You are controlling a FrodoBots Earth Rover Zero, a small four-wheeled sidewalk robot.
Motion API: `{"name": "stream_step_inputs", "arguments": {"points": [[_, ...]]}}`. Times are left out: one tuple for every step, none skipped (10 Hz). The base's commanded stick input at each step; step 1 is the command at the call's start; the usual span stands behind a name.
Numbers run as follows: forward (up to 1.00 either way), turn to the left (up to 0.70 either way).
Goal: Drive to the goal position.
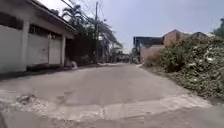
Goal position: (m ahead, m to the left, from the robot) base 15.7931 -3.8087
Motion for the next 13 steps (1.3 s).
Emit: {"name": "stream_step_inputs", "arguments": {"points": [[1.00,-0.25],[1.00,-0.19],[1.00,-0.06],[1.00,0.00],[1.00,0.00],[1.00,-0.01],[1.00,-0.18],[1.00,-0.28],[1.00,-0.37],[1.00,-0.36],[1.00,-0.26],[1.00,-0.05],[1.00,-0.01]]}}
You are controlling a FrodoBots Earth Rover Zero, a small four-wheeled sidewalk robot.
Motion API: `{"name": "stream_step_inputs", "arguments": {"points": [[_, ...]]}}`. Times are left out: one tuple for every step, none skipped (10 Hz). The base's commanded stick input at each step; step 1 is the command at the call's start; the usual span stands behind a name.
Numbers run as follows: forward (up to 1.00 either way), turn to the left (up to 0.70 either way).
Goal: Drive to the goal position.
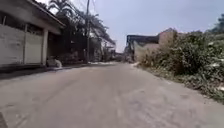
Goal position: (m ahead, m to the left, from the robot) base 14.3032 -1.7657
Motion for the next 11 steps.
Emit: {"name": "stream_step_inputs", "arguments": {"points": [[1.00,0.00],[1.00,0.00],[1.00,0.00],[1.00,0.00],[1.00,0.00],[1.00,0.00],[1.00,0.00],[1.00,0.00],[1.00,0.00],[1.00,0.00],[1.00,0.00]]}}
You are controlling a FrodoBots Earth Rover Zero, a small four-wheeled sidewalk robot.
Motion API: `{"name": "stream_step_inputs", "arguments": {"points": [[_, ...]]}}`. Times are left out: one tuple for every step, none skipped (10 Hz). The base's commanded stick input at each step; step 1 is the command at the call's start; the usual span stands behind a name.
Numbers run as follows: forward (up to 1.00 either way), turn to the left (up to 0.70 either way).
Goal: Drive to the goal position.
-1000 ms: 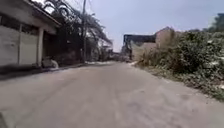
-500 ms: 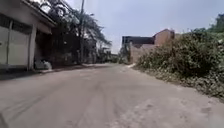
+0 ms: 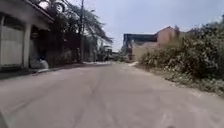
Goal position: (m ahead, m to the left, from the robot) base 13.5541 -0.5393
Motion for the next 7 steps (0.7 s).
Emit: {"name": "stream_step_inputs", "arguments": {"points": [[1.00,-0.01],[1.00,-0.21],[1.00,-0.38],[1.00,-0.40],[1.00,-0.40],[1.00,-0.27],[1.00,-0.09]]}}
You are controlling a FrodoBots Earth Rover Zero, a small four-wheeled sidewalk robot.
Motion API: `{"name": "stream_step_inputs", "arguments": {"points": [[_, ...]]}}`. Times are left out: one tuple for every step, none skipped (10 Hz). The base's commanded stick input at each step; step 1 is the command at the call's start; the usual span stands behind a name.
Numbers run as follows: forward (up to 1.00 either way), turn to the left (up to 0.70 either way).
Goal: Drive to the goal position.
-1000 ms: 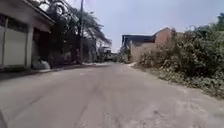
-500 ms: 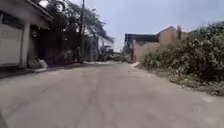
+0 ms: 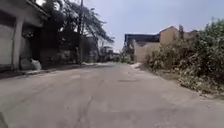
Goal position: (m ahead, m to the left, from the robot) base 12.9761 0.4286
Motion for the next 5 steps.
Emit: {"name": "stream_step_inputs", "arguments": {"points": [[1.00,-0.02],[1.00,0.00],[1.00,0.00],[1.00,0.00],[1.00,0.00]]}}
